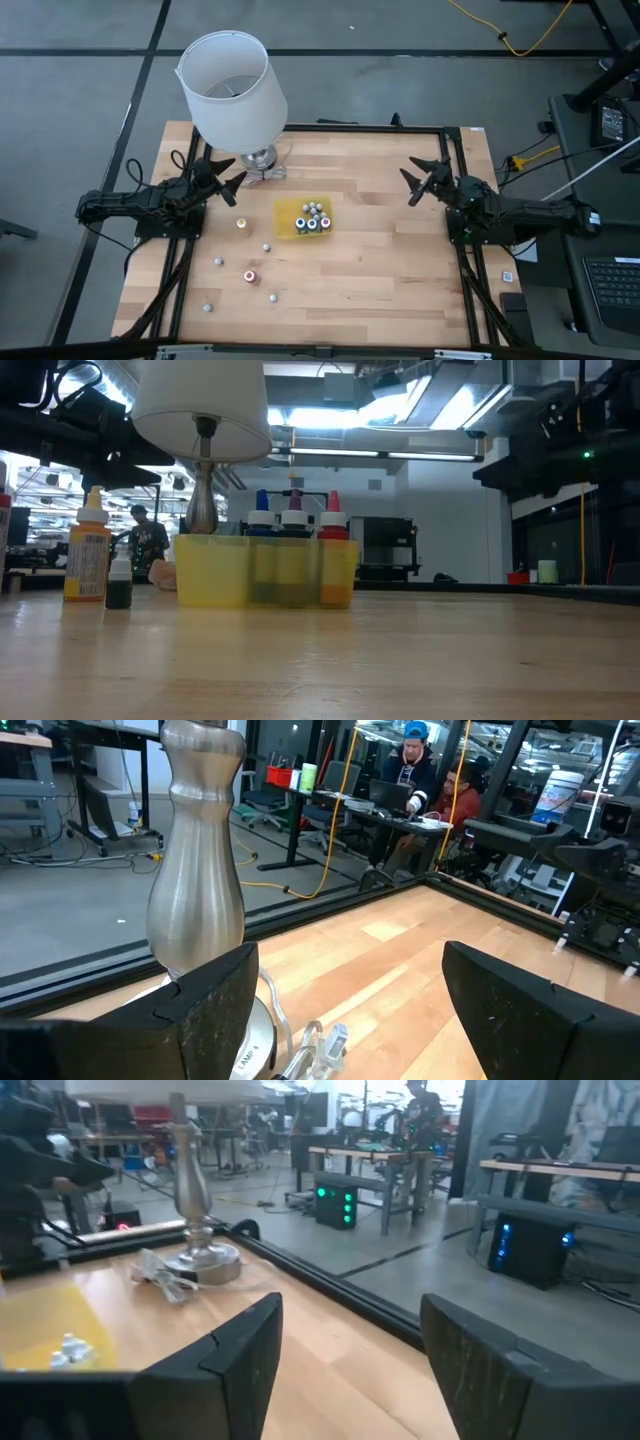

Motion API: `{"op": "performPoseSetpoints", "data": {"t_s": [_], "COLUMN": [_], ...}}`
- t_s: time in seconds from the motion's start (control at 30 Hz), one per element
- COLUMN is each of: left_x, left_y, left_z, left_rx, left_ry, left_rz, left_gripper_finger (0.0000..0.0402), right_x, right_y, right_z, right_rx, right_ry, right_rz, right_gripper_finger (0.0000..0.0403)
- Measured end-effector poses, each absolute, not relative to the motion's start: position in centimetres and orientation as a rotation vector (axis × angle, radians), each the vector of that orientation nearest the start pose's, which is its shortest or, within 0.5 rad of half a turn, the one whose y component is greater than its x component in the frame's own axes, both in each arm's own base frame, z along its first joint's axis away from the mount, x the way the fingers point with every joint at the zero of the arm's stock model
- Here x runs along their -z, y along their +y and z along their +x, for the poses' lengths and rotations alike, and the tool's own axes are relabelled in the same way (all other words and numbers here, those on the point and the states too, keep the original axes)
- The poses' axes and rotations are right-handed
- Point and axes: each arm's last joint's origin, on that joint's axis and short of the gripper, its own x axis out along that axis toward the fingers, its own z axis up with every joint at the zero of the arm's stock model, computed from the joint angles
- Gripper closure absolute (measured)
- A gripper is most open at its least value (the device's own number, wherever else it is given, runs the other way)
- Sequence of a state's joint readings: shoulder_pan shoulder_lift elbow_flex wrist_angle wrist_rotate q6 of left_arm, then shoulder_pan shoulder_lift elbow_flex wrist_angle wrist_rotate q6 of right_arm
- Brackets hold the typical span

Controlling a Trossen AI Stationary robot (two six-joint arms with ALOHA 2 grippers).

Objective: Pick & Place food coloring
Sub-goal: Put the black food coloring bottle into the yellow bin

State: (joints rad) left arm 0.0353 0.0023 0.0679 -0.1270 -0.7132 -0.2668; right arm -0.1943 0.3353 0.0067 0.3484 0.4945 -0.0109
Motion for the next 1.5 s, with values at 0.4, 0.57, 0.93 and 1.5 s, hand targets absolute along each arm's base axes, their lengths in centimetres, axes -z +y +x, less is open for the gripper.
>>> {"op": "performPoseSetpoints", "data": {"t_s": [0.4,0.57,0.93,1.5], "left_x": [-17.5,-17.5,-17.4,-17.5], "left_y": [2.2,2.2,2.2,2.2], "left_z": [8.5,8.5,8.5,8.5], "left_rx": [-0.751,-0.751,-0.751,-0.751], "left_ry": [-0.041,-0.041,-0.041,-0.041], "left_rz": [-0.233,-0.233,-0.233,-0.233], "left_gripper_finger": [0.0091,0.0089,0.0089,0.0090], "right_x": [-16.4,-16.6,-17.1,-17.3], "right_y": [-4.2,-4.3,-4.3,-4.2], "right_z": [9.6,9.1,8.7,8.5], "right_rx": [0.775,0.797,0.817,0.819], "right_ry": [0.047,0.024,-0.019,-0.042], "right_rz": [-0.033,-0.031,-0.079,-0.097], "right_gripper_finger": [0.0166,0.0167,0.0167,0.0166]}}
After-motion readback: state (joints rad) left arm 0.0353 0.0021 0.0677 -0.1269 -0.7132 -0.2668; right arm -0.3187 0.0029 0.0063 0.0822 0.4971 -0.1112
